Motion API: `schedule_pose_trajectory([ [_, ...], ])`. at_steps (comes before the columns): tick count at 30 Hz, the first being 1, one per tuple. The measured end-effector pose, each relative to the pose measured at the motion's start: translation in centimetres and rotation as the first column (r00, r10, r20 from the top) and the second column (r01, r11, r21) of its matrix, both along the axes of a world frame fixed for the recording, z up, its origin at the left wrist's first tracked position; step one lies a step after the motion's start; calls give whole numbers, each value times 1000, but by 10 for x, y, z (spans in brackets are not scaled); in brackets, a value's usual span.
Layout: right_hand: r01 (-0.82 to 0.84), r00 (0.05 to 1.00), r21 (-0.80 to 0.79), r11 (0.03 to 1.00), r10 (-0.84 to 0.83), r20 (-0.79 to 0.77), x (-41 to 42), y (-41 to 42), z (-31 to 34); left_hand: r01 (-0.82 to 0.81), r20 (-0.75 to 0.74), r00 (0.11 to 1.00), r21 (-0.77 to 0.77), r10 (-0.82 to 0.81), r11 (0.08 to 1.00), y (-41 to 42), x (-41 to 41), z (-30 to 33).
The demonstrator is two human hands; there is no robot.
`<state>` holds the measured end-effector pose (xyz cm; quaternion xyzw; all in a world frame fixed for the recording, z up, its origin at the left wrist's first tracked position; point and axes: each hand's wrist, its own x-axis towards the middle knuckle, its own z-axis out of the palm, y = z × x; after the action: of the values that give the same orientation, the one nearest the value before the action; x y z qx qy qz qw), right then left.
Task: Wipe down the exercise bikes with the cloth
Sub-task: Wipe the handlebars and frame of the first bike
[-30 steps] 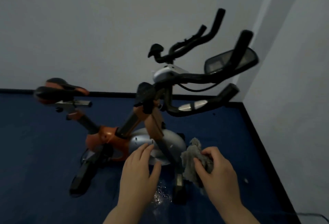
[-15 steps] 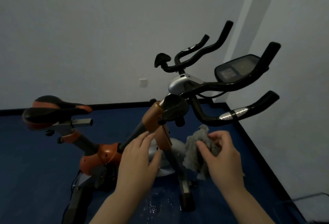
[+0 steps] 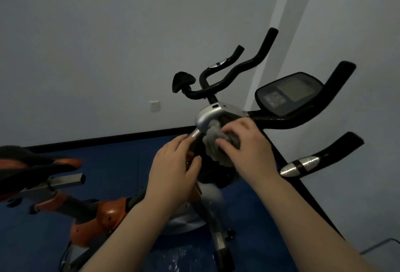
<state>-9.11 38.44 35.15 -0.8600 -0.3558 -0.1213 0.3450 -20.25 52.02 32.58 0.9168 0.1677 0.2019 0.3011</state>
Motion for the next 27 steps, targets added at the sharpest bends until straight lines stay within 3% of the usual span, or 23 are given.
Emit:
schedule_pose_trajectory([
  [2, -16, 1000, -70, 997, 17, 4, 3, 5, -13, 16, 13, 1000, -45, -15, 999, 8, 10, -6],
  [7, 78, 992, 4, 997, -78, 98, 2, 5, -19, 96, 89, 993, -221, -78, 970, 20, 18, -20],
  [9, 80, 989, -82, 993, -69, 130, 1, 14, -19, 150, 122, 985, -268, -121, 952, 25, 24, -21],
  [11, 100, 993, -143, 985, -88, 84, 0, 19, -25, 225, 148, 971, -287, -189, 931, 30, 32, -24],
  [13, 173, 984, -105, 979, -177, -31, -5, 18, -29, 306, 157, 950, -325, -268, 895, 34, 36, -27],
  [16, 289, 954, -82, 954, -294, -51, -14, 20, -24, 396, 175, 918, -339, -357, 853, 48, 40, -30],
  [22, 522, 837, -42, 852, -521, -167, -58, 7, -20, 512, 196, 859, -342, -473, 788, 66, 50, -35],
  [27, 617, 778, -63, 785, -620, -100, -40, 37, -9, 582, 207, 811, -368, -547, 725, 75, 53, -38],
])
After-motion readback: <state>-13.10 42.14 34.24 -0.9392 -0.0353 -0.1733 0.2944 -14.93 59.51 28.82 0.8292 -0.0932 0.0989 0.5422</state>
